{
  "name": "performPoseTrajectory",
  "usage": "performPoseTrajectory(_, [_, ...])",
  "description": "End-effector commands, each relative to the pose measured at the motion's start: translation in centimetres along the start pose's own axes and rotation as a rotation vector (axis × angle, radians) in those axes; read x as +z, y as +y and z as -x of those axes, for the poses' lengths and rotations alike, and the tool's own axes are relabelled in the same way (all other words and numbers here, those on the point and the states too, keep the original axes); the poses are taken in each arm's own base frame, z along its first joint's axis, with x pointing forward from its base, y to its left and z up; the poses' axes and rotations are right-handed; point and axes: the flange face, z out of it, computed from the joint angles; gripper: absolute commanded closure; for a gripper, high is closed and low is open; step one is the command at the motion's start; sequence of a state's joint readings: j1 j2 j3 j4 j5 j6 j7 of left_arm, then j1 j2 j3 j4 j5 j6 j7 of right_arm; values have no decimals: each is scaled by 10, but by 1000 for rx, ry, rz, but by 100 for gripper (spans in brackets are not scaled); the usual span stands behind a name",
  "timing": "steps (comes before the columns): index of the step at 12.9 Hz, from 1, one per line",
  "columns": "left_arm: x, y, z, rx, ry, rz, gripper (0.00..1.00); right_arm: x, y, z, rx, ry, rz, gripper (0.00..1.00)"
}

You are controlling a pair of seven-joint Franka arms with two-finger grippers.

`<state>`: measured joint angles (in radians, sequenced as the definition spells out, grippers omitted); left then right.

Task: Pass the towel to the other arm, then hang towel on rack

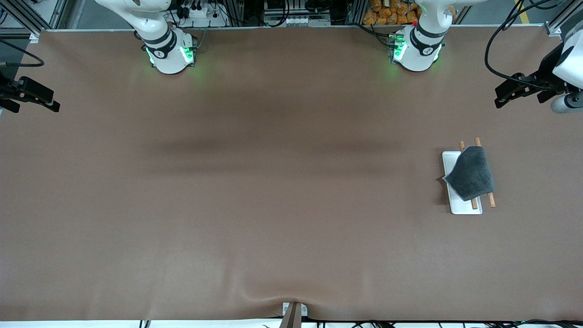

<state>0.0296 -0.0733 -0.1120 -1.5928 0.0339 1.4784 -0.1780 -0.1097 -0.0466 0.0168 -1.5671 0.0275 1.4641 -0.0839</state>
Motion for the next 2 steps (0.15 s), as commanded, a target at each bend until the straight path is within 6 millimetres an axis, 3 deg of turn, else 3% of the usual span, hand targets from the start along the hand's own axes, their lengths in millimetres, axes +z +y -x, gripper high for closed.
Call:
performPoseTrajectory(1, [-6, 0, -2, 10, -2, 18, 0, -3, 2, 3, 19, 5, 5, 0])
performPoseTrajectory(2, [-5, 0, -2, 10, -3, 18, 0, -3, 6, 3, 27, 4, 4, 0])
